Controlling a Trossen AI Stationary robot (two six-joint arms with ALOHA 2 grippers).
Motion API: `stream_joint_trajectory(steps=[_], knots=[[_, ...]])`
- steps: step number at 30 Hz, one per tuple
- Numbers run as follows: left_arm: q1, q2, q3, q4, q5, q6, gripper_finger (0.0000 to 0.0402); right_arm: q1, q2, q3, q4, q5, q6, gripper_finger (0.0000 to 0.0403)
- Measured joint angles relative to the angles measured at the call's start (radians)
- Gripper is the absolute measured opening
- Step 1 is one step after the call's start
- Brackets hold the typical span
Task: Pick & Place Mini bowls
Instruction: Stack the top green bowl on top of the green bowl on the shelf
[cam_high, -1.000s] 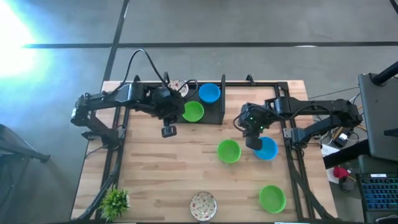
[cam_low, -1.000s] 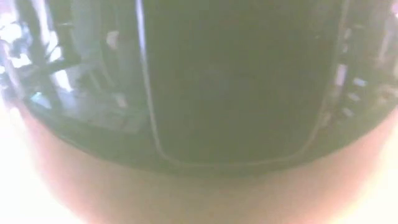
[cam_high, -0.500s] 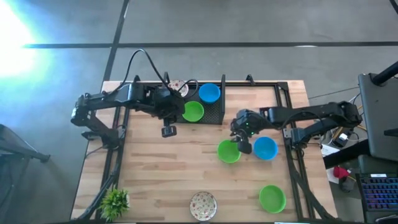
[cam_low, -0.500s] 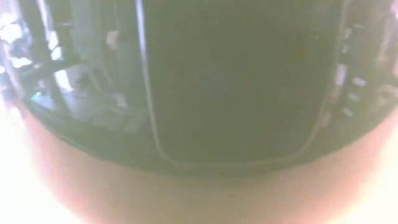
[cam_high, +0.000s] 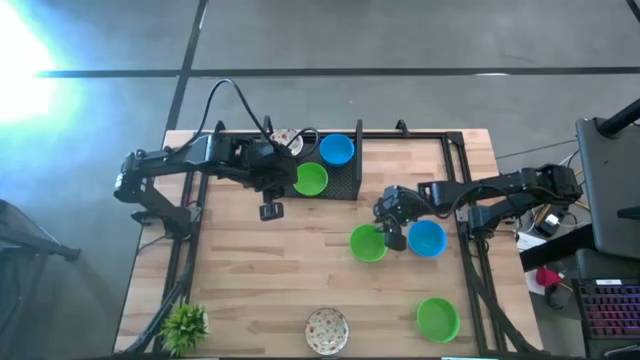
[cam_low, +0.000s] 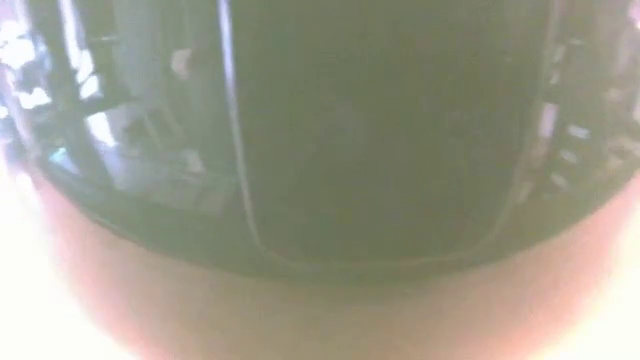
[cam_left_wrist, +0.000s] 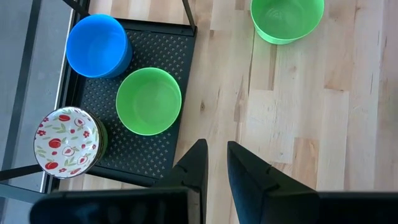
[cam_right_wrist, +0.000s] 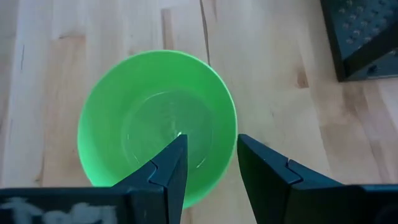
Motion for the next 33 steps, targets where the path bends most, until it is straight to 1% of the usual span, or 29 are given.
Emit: stream_joint_trajectory(steps=[7,11,16,22,25,27,29,33], knots=[[0.0,0.0,0.0,0.0,0.0,0.0,0.0053,-0.002,0.0,-0.075,0.086,0.02,0.019,0.0137],[0.0,0.0,0.0,0.0,0.0,-0.001,0.0053,-0.002,0.0,-0.098,0.099,0.025,0.021,0.0136],[0.0,0.0,0.0,0.001,0.0,-0.003,0.0053,-0.002,0.003,-0.147,0.172,0.026,0.043,0.0131],[0.0,0.0,0.0,0.005,0.0,-0.009,0.0053,-0.002,0.058,-0.164,0.204,0.026,0.068,0.0126],[0.0,0.0,0.0,0.012,0.0,-0.009,0.0053,-0.002,0.104,-0.144,0.201,0.025,0.074,0.0119],[0.0,0.0,0.0,0.012,0.0,-0.009,0.0053,-0.002,0.134,-0.12,0.2,0.025,0.074,0.0107],[0.0,0.0,0.0,0.012,0.0,-0.009,0.0053,-0.002,0.165,-0.092,0.202,0.024,0.074,0.0085],[0.0,0.001,0.0,0.013,0.0,-0.009,0.0053,-0.002,0.214,-0.035,0.192,0.01,0.073,0.0021]])
